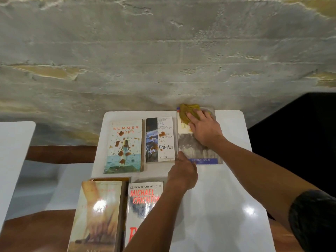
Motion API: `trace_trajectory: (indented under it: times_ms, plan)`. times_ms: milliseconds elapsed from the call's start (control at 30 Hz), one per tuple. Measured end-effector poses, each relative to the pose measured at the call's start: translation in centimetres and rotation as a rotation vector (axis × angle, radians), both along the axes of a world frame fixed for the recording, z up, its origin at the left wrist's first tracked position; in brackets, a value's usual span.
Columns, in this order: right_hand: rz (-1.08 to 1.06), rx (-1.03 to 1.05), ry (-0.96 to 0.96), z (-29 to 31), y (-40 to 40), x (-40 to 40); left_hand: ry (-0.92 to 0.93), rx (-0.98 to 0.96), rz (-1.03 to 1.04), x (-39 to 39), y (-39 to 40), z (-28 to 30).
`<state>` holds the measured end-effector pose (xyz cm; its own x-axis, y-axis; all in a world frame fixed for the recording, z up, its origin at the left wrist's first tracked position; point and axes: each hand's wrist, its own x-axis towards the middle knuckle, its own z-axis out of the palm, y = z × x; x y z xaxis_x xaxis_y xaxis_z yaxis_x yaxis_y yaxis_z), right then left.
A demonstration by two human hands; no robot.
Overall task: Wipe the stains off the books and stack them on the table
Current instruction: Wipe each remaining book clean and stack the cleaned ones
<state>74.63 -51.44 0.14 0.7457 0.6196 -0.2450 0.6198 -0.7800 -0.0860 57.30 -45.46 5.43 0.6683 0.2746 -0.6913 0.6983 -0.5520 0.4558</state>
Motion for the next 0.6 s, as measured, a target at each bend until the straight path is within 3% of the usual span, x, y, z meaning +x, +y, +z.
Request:
trace_trajectory:
  times_ms: [600]
  plan:
    - [-0.314, 0.183, 0.083, -1.4, -6.1, -1.0, -0.004, -0.068, -0.012, 1.1, -0.5, 0.7]
